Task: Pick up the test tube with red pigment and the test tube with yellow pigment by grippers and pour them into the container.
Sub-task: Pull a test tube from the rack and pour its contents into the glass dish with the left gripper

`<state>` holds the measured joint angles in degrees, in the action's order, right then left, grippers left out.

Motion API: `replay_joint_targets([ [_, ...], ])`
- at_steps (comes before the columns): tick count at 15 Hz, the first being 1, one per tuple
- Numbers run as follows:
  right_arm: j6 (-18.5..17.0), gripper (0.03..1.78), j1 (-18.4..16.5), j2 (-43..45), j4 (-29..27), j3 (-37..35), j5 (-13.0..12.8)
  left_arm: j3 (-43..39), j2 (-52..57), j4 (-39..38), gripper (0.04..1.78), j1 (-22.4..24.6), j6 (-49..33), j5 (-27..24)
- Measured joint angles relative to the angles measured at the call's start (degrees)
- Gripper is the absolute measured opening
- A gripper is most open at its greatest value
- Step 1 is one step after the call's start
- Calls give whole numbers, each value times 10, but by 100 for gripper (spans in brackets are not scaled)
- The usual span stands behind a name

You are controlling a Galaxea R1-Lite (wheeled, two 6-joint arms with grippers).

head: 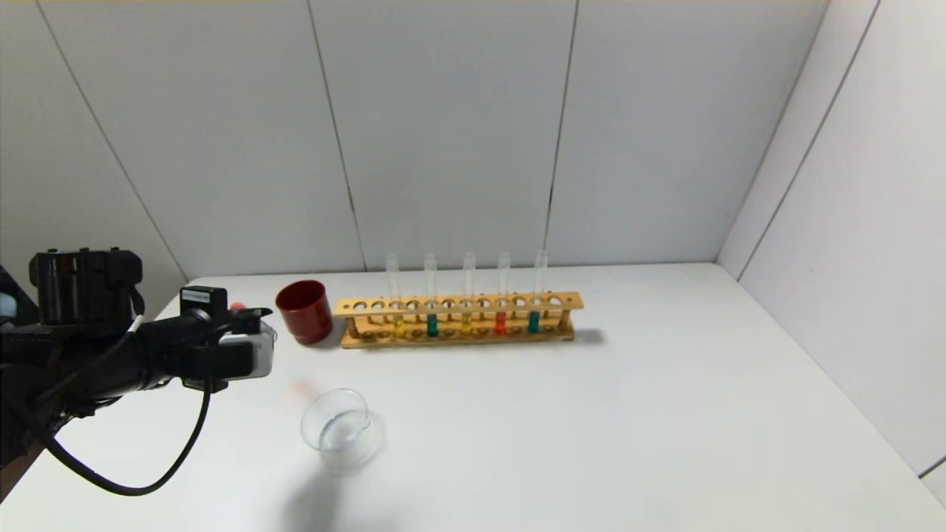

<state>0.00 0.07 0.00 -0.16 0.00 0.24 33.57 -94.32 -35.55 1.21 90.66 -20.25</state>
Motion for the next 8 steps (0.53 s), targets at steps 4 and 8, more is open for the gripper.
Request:
replay_joint_targets([
  [4, 0, 175, 0, 0, 0, 0, 0, -2, -16, -1, 31, -1, 54, -19],
  [8, 0, 175, 0, 0, 0, 0, 0, 7, -34, -5, 31, -1, 107, -32],
])
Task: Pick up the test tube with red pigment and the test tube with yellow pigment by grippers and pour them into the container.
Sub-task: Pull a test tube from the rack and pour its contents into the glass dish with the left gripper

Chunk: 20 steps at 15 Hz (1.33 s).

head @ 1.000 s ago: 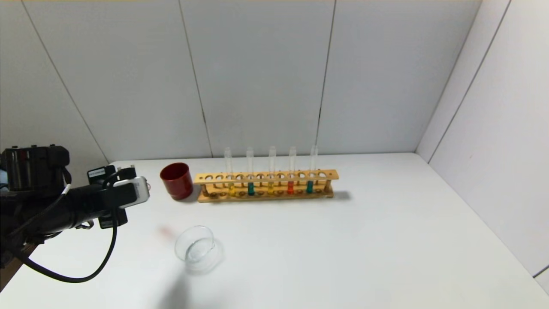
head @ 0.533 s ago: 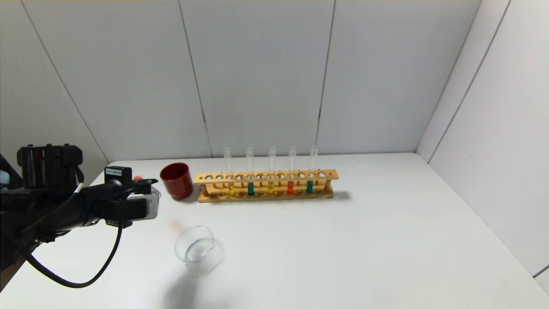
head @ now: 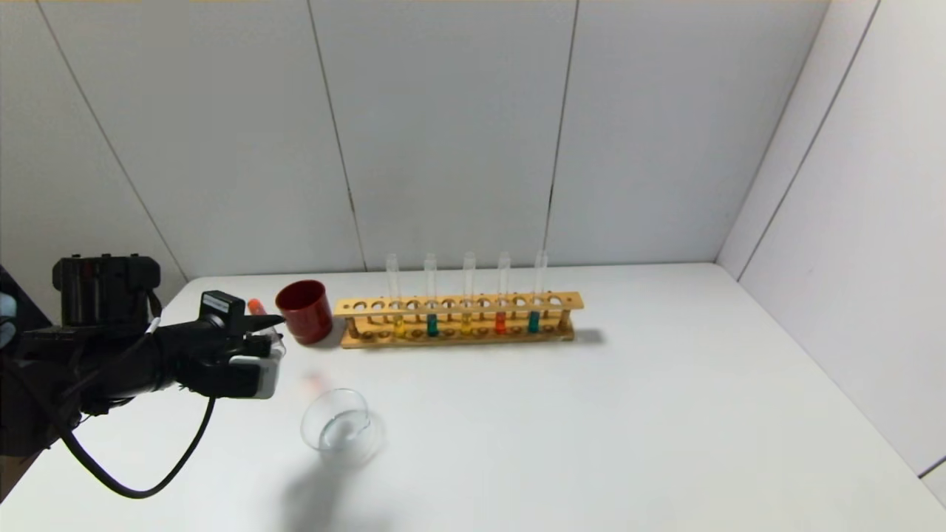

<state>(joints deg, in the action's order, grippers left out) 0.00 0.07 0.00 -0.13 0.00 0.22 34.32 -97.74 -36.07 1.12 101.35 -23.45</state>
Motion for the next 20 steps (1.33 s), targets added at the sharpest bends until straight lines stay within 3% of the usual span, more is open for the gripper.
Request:
replay_joint_targets([
  [12, 0, 175, 0, 0, 0, 0, 0, 29, -50, 0, 31, -3, 141, -34],
  [20, 0, 175, 0, 0, 0, 0, 0, 68, -107, -8, 31, -48, 170, -25],
])
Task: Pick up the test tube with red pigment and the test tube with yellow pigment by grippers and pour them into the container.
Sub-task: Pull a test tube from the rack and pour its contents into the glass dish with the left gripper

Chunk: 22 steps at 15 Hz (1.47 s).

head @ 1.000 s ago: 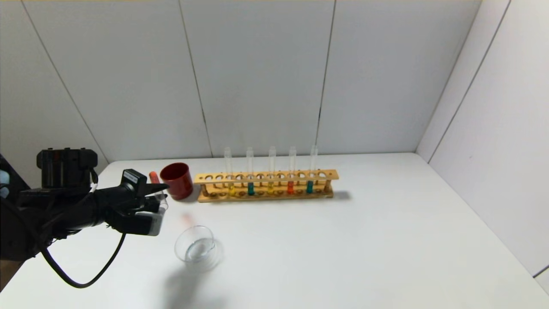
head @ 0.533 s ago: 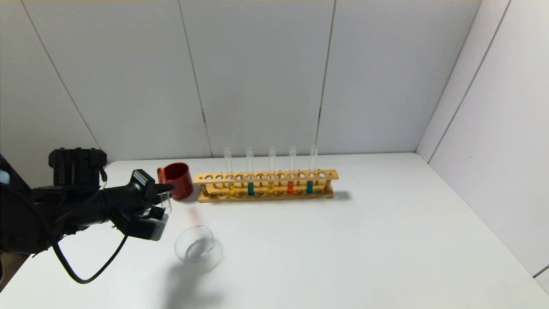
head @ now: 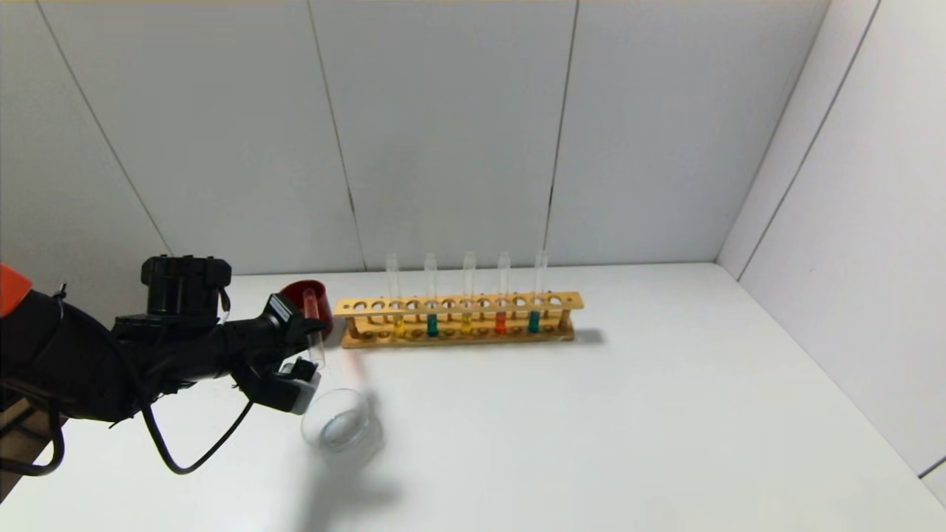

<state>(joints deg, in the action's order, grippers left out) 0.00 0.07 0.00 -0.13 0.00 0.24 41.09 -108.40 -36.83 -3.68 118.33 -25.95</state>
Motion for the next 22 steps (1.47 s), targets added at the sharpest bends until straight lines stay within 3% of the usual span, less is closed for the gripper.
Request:
replay_joint_targets([
  [12, 0, 175, 0, 0, 0, 0, 0, 30, -24, 0, 31, 7, 138, -34],
  [22, 0, 175, 0, 0, 0, 0, 0, 42, -31, -3, 31, 5, 171, -42],
])
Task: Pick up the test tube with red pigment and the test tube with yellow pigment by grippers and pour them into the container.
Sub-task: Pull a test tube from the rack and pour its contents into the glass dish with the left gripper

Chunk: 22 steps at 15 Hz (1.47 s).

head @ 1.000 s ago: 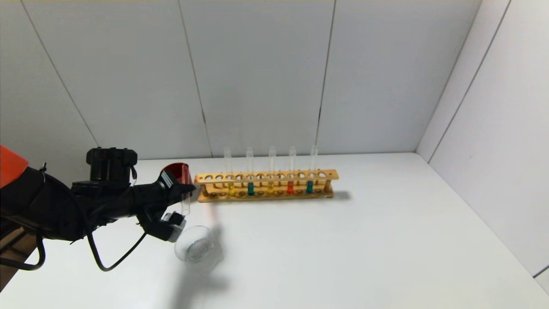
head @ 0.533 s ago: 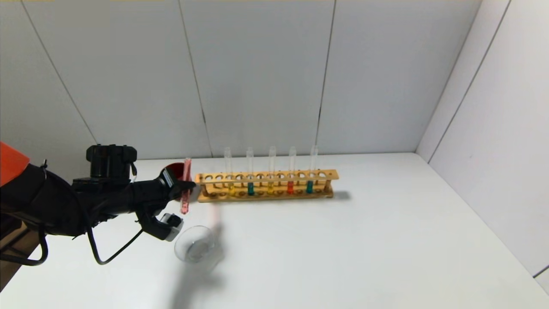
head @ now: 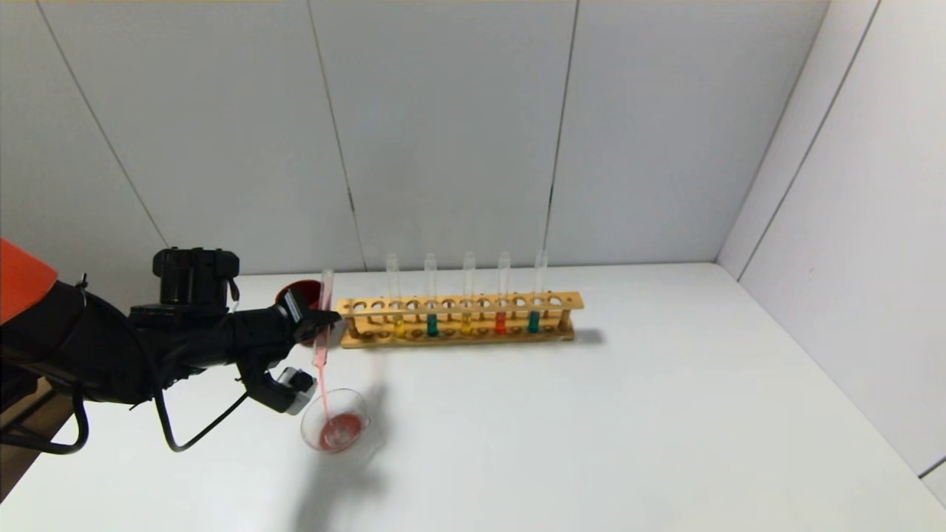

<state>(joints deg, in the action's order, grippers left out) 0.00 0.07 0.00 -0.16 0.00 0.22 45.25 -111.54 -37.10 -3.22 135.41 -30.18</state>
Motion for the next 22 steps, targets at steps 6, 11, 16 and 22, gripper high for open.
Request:
replay_joint_targets([
  [6, 0, 175, 0, 0, 0, 0, 0, 6, 1, -1, 31, -1, 31, -2],
  [11, 0, 175, 0, 0, 0, 0, 0, 4, 28, 0, 31, -4, 82, -2],
  [16, 0, 175, 0, 0, 0, 0, 0, 2, 45, -1, 31, -5, 105, -2],
  [22, 0, 175, 0, 0, 0, 0, 0, 1, 63, -1, 31, -10, 116, -1],
])
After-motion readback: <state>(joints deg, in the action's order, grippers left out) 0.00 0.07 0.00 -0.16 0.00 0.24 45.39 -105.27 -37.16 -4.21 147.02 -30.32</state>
